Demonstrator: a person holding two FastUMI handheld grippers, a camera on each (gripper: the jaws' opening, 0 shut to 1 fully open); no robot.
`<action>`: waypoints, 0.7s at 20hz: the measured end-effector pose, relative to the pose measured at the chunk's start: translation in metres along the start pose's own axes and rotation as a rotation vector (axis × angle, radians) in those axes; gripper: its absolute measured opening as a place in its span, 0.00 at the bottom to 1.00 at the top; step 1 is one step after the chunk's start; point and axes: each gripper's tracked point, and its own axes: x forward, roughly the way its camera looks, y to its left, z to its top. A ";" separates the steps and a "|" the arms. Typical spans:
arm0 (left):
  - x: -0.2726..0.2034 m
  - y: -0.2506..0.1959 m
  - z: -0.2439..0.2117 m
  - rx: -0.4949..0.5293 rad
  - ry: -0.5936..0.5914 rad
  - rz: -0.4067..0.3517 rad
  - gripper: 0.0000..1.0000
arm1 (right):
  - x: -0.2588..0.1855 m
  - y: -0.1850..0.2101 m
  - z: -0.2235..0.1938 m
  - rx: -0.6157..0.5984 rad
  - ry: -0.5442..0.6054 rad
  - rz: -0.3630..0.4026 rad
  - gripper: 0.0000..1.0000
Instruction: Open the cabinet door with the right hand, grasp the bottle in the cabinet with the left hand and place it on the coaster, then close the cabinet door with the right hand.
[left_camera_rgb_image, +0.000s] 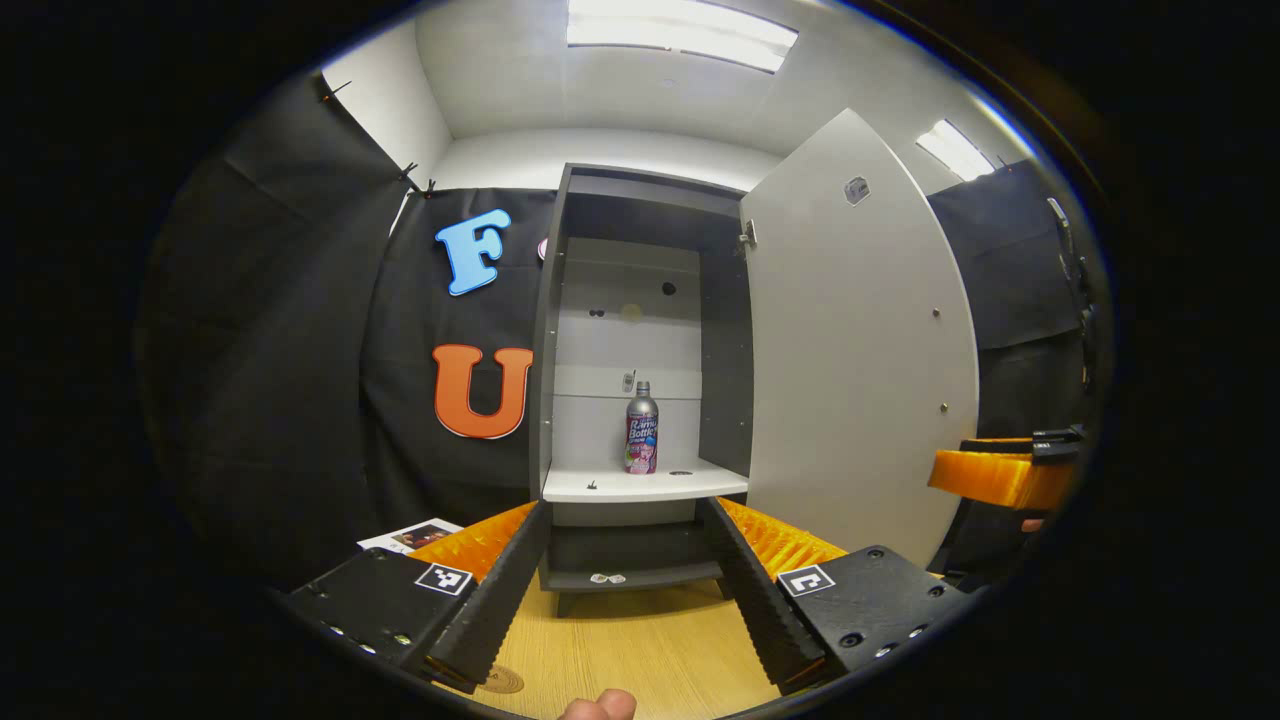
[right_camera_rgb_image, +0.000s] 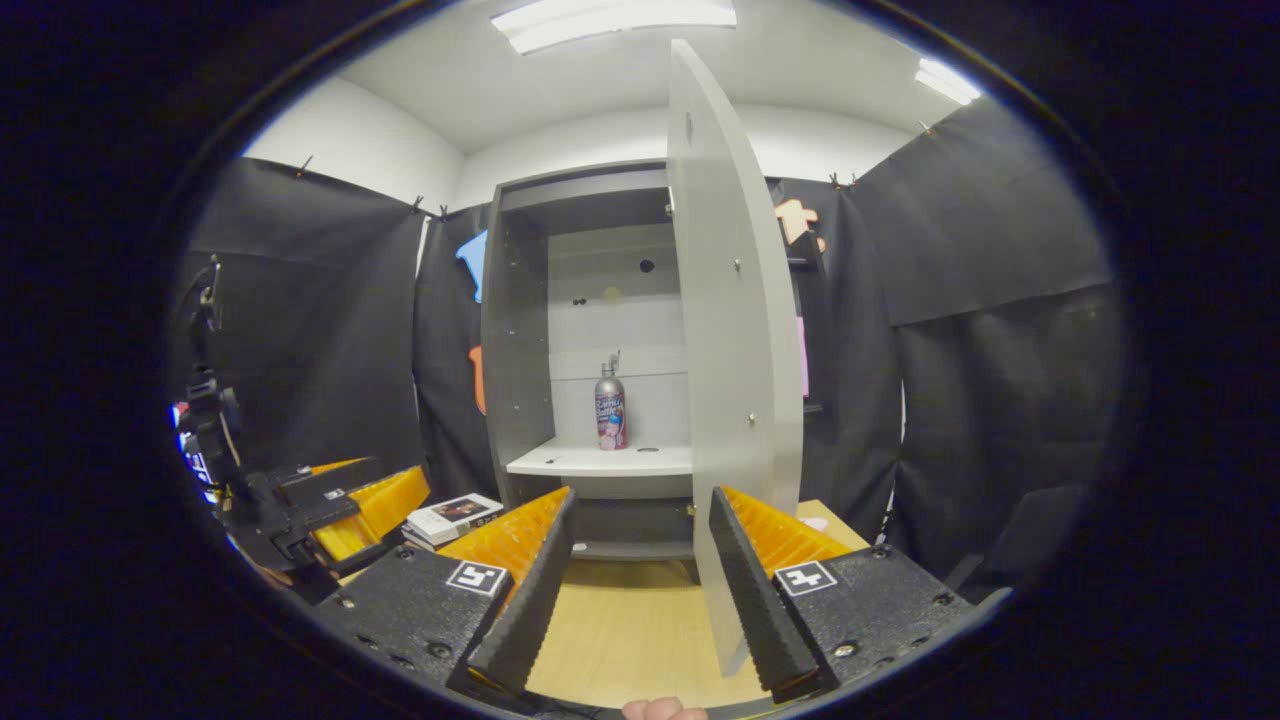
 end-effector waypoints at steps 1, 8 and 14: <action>0.013 -0.004 0.007 -0.003 -0.011 -0.015 0.95 | -0.001 0.001 -0.002 -0.001 0.000 0.002 0.83; 0.141 -0.033 0.032 -0.055 -0.035 -0.114 0.95 | -0.001 0.002 -0.010 -0.018 0.018 0.014 0.83; 0.252 -0.035 0.019 -0.030 -0.012 -0.070 0.95 | 0.003 0.002 -0.020 -0.017 0.054 0.028 0.83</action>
